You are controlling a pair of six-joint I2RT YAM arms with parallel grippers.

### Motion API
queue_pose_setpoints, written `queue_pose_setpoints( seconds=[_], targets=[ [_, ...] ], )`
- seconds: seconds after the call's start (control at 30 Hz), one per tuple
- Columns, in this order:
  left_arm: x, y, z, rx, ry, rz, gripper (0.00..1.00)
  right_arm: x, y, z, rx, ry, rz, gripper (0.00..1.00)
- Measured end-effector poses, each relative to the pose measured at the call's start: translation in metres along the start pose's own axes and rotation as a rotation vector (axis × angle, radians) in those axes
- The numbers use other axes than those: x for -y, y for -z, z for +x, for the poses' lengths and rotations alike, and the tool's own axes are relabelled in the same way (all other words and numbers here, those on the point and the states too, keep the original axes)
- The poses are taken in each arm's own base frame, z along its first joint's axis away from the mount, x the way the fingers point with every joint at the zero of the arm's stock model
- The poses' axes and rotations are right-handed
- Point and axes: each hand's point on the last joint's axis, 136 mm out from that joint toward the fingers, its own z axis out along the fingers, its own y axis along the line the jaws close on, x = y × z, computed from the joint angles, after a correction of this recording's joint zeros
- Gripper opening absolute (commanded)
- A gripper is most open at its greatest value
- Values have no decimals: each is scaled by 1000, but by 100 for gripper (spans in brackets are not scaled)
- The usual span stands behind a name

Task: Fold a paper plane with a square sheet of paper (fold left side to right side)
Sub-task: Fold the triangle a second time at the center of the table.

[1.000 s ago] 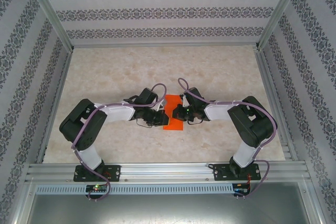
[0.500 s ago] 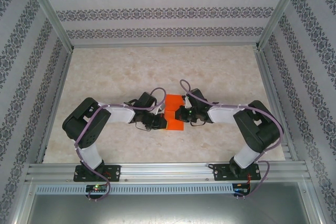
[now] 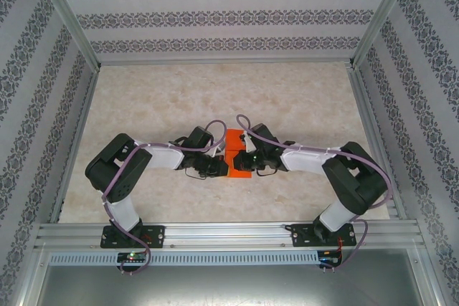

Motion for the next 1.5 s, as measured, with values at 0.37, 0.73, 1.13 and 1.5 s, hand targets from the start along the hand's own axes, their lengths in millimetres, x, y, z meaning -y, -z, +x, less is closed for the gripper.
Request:
queue_pose_setpoints(
  seconds=[0.37,0.73,1.13,1.5],
  targets=[
    [0,0,0,0,0,0,0,2,-14,-4,-14,-2,-6,0],
    [0,0,0,0,0,0,0,6,-18,-3,-21,10,6,0],
    [0,-1,-1,4,-3,3,0,16,-13,-15,8,38,-8,0],
    [0,-1,-2,8,-7,5,0,36,-2,-33,43,9,-7,0]
  ],
)
